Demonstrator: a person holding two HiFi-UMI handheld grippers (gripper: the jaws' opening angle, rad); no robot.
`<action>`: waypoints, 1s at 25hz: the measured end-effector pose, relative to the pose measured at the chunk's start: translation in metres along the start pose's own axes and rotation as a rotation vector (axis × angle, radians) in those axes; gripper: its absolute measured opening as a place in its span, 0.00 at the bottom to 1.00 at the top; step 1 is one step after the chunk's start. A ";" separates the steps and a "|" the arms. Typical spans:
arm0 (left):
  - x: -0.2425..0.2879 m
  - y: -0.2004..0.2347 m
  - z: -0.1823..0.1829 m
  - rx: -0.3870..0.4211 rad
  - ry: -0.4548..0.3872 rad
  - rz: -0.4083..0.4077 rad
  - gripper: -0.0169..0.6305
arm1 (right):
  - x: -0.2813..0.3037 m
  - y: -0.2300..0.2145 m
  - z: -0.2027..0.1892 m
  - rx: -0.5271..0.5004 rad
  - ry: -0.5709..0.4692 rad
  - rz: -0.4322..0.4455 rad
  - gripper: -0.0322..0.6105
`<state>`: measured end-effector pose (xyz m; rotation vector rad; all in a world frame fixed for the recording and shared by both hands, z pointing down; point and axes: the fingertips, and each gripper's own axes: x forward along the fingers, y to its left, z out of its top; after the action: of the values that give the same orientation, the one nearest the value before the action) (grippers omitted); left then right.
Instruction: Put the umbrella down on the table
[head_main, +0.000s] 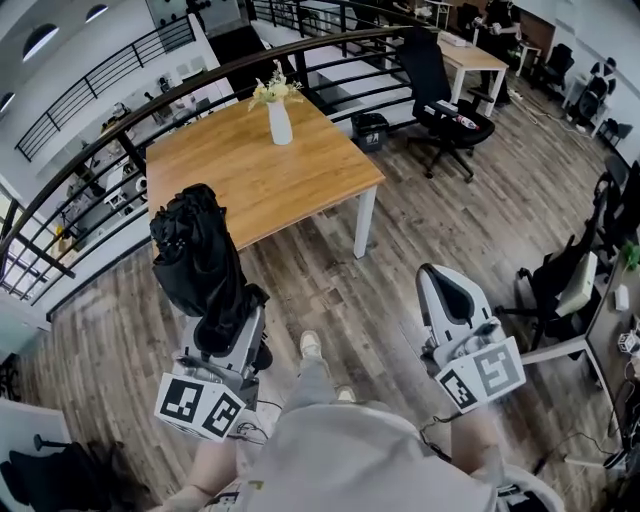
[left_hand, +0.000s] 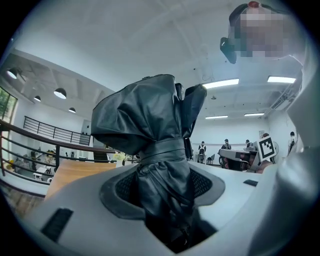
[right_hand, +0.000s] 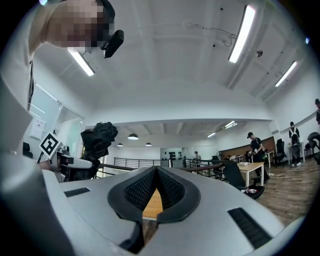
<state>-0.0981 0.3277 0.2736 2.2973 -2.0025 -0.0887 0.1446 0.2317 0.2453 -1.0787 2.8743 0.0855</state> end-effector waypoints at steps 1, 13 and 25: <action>0.003 0.001 -0.002 -0.004 0.003 -0.004 0.41 | 0.002 -0.002 -0.001 0.004 -0.002 -0.004 0.09; 0.066 0.029 -0.008 -0.008 0.023 -0.045 0.41 | 0.063 -0.025 -0.024 0.005 0.024 0.000 0.09; 0.192 0.114 -0.016 0.011 0.088 -0.083 0.41 | 0.198 -0.064 -0.043 0.008 0.068 -0.003 0.09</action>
<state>-0.1819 0.1232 0.3055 2.3474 -1.8712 0.0173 0.0359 0.0507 0.2693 -1.1058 2.9303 0.0374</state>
